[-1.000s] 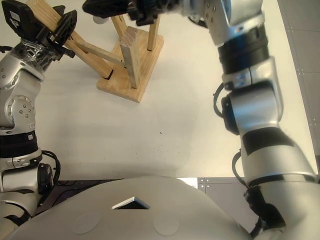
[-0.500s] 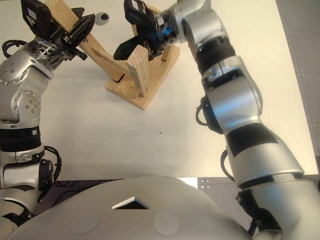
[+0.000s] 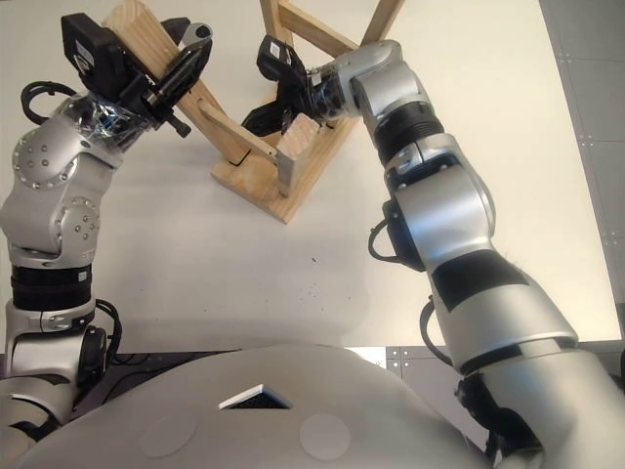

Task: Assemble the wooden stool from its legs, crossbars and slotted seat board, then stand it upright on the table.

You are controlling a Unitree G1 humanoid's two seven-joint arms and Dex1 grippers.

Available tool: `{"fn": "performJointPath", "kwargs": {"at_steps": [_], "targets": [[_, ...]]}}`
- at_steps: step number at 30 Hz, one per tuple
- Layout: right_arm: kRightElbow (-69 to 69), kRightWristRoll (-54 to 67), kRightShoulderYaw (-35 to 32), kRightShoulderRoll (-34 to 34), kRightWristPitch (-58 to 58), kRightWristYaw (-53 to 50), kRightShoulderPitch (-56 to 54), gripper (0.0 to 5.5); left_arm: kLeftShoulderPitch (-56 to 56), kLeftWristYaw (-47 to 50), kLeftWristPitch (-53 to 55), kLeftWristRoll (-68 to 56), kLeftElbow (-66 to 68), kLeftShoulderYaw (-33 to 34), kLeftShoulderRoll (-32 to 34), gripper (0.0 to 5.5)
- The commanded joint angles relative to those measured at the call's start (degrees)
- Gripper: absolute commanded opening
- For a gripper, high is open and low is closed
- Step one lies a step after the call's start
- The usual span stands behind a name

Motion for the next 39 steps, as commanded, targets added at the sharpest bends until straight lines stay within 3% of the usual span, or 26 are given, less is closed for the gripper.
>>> {"fn": "performJointPath", "kwargs": {"at_steps": [1, 4, 10, 14, 16, 20, 22, 25, 28, 30, 33, 36, 39], "targets": [[-4.48, 2.57, -4.98, -1.81, 2.43, -1.79, -0.84, 0.0, 2.94, -3.76, 6.09, 5.57, 4.86, -6.34, 1.23, 1.88], [-11.23, 5.61, -8.75, -4.75, 6.81, -0.7, 0.48, 0.0, 2.24, -3.32, 6.07, 4.89, 4.7, -3.92, 0.67, 2.36], [-41.39, 14.1, -12.31, -11.23, 22.39, -0.92, 10.56, 0.0, -1.24, -4.39, 0.76, -3.16, 2.97, 7.45, -2.31, 2.48], [-58.11, 26.09, -20.05, -14.19, 35.17, -4.67, 14.39, 0.0, -1.51, -5.99, -2.12, -8.02, -0.07, 14.49, -2.14, 2.48], [-62.36, 35.08, -27.74, -15.41, 39.55, -7.38, 12.9, 0.0, -3.2, -3.96, -1.76, -12.68, -0.34, 19.25, -3.35, 2.48], [-51.81, 37.52, -42.22, -19.63, 29.95, -24.73, 2.42, 0.0, -6.96, 4.6, 5.25, -23.36, 3.31, 28.28, -3.96, 2.48], [-40.47, 35.55, -47.37, -21.96, 20.93, -34.71, -1.77, 0.0, -5.23, 3.67, 17.41, -25.46, 10.02, 27.02, 0.94, 2.48], [-23.44, 22.4, -40.79, -24.48, 4.43, -41.89, -0.5, 0.0, -4.08, 6.24, 28.76, -19.13, 19.73, 21.52, 5.2, 1.99], [-13.59, 1.73, -21.7, -21.48, -12.41, -42.35, 7.5, 0.0, -0.65, 8.06, 33.54, -13.13, 20.55, 13.76, 2.96, 1.52], [-8.33, -5.56, -14.45, -19.14, -18.39, -41.5, 10.75, 0.0, 0.51, 8.92, 36.44, -12.98, 17.99, 11.37, 0.02, 1.25], [-3.37, -10.78, -8.31, -14.42, -23.74, -38.68, 14.2, 0.0, -1.71, 14.97, 37.08, -10.94, 19.22, 9.75, -8.44, 0.6], [-6.57, -9.22, -5.65, -11.78, -25.51, -25.95, 17.2, 0.0, -6.73, 21.68, 31.99, -5.95, 23.62, 8.82, -16.19, 0.6], [-12.49, -8.13, -3.63, -13.61, -23.8, -17.09, 20.49, 0.0, -13.69, 25.15, 26.81, -2.27, 32.99, 9.88, -20.29, 0.6]]}}
